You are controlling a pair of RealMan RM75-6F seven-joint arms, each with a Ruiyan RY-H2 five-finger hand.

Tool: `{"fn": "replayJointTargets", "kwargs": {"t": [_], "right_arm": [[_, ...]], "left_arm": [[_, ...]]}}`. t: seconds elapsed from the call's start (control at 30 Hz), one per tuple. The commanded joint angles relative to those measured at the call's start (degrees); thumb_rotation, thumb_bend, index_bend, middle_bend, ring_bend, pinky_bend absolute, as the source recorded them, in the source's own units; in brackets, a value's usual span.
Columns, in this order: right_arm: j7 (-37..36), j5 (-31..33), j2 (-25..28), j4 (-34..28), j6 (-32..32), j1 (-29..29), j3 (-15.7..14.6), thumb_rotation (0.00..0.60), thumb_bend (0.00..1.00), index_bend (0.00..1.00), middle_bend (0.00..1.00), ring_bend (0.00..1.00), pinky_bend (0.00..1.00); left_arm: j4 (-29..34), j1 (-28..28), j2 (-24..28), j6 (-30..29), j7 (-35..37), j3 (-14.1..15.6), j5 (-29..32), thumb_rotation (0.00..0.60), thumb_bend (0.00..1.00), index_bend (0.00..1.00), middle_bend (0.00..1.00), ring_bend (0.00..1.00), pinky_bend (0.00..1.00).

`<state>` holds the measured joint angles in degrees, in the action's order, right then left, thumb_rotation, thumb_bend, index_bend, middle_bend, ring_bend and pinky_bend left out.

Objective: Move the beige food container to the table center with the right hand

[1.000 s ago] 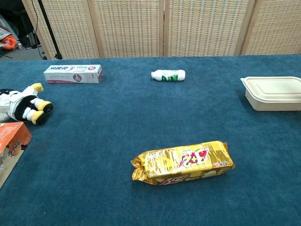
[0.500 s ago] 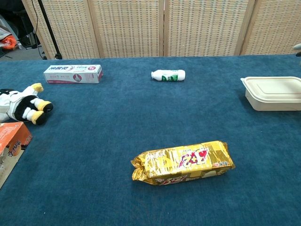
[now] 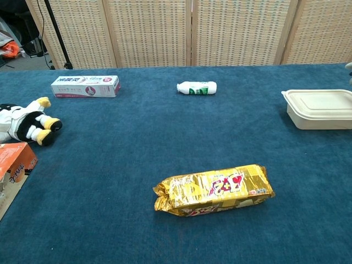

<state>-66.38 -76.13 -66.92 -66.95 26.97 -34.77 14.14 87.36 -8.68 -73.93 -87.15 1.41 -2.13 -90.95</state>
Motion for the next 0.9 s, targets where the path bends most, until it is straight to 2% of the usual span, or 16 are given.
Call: {"fn": "replayJointTargets", "kwargs": {"t": [0.03, 0.4, 0.9], "right_arm": [[-1.53, -0.85, -0.73, 2.01, -0.9, -0.67, -0.15, 0.6, 0.23, 0.04, 0.0, 0.0, 0.04], [-7.04, -3.94, -2.45, 7.89, -2.52, -1.7, -1.58, 0.6, 0.23, 0.04, 0.0, 0.0, 0.04], [-16.06, -9.65, -6.1, 14.02, -1.83, -3.33, -6.01, 0.6, 0.23, 0.04, 0.0, 0.0, 0.04]], "left_arm": [[-0.05, -0.02, -0.13, 0.05, -0.24, -0.03, 0.08, 0.6, 0.11, 0.0, 0.0, 0.0, 0.0], [-0.14, -0.1, -0.64, 0.28, -1.6, 0.07, 0.14, 0.6, 0.11, 0.0, 0.0, 0.0, 0.0], [-0.08, -0.21, -0.9, 0.41, -2.24, 0.14, 0.05, 0.6, 0.11, 0.0, 0.0, 0.0, 0.0]]}}
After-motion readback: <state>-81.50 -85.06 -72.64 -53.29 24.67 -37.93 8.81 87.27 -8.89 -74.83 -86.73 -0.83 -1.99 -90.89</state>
